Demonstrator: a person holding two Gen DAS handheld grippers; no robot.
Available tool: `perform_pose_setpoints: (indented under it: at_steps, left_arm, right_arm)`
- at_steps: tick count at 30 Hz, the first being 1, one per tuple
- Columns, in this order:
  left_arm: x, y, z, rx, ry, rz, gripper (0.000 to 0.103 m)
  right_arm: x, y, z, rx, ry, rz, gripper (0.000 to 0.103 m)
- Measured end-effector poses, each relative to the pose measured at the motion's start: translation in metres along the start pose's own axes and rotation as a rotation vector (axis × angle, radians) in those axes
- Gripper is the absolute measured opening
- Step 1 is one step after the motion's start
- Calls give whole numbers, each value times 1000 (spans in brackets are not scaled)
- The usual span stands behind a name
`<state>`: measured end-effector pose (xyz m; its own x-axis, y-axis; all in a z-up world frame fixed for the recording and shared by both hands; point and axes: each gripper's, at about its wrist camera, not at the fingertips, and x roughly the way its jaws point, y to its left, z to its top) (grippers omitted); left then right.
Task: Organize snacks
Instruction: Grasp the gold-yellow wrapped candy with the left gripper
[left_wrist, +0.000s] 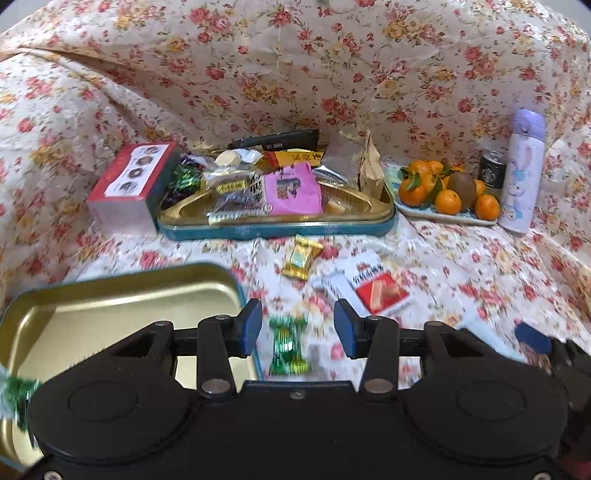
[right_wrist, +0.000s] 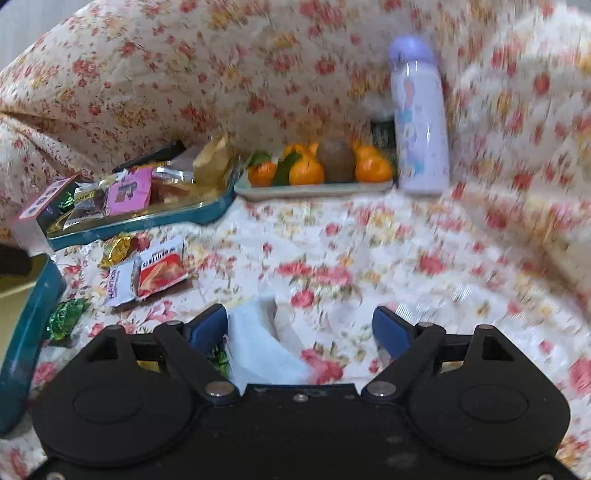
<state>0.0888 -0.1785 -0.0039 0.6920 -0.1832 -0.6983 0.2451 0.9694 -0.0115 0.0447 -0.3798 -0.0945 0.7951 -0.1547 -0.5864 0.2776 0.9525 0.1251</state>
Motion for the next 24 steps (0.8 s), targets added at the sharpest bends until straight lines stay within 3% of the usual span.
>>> perform_pose_setpoints:
  at_steps: [6, 13, 22, 24]
  left_arm:
    - [36, -4, 33, -1, 32, 13, 53]
    - [86, -5, 52, -40, 134, 29, 52]
    - [116, -12, 60, 54, 194, 57, 52]
    - [122, -13, 59, 68, 204, 62, 45]
  right_arm:
    - [1, 5, -4, -4, -4, 0, 95]
    - [-1, 1, -5, 12, -9, 12, 97]
    - [0, 2, -4, 4, -6, 8, 97]
    - [0, 3, -4, 2, -5, 7, 97]
